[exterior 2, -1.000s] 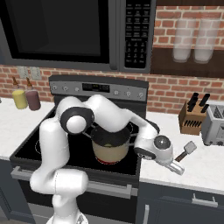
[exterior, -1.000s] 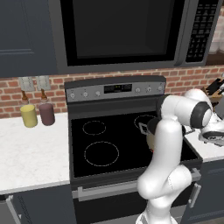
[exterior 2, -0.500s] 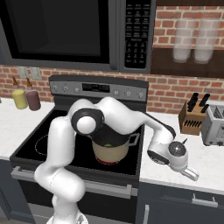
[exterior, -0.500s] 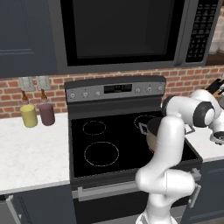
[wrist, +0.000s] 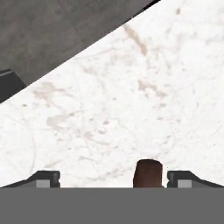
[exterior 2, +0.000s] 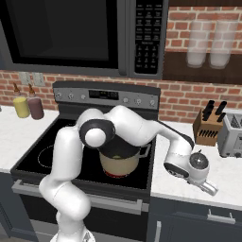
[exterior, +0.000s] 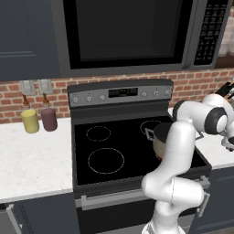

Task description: Put the lime and bell pepper in the pot. Retrieve the spatula and lightly stir the vegetables in the pot.

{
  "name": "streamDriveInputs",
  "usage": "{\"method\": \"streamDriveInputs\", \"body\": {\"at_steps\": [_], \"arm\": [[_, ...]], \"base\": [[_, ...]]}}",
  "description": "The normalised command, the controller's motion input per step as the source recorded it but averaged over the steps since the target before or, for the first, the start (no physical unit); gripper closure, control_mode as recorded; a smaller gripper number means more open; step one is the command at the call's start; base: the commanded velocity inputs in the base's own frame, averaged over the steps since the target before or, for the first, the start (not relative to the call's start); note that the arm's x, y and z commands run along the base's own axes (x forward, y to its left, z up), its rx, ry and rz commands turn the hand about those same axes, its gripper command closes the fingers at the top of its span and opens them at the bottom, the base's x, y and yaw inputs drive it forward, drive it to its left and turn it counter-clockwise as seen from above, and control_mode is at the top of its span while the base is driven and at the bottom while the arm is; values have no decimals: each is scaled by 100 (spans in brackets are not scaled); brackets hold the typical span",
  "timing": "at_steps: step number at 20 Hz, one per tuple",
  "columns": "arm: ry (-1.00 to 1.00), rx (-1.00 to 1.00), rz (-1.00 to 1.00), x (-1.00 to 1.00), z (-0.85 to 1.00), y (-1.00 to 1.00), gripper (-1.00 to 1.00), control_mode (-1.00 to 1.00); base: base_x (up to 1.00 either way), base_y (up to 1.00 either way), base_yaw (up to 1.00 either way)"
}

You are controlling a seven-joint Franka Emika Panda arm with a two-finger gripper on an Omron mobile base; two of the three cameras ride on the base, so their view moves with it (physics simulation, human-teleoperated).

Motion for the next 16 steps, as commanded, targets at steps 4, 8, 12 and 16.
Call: {"method": "streamDriveInputs", "body": {"at_steps": [4,8,12,16], "arm": [[4,2,0,25,0,0,-100,-100],[6,0,1,12,-14,12,-100,-100],[8,0,3,0,-23,37,100,-100],[8,0,4,0,-19,31,100,-100]], "base": [[0,0,0],[0,0,0],[0,0,0],[0,0,0]]}}
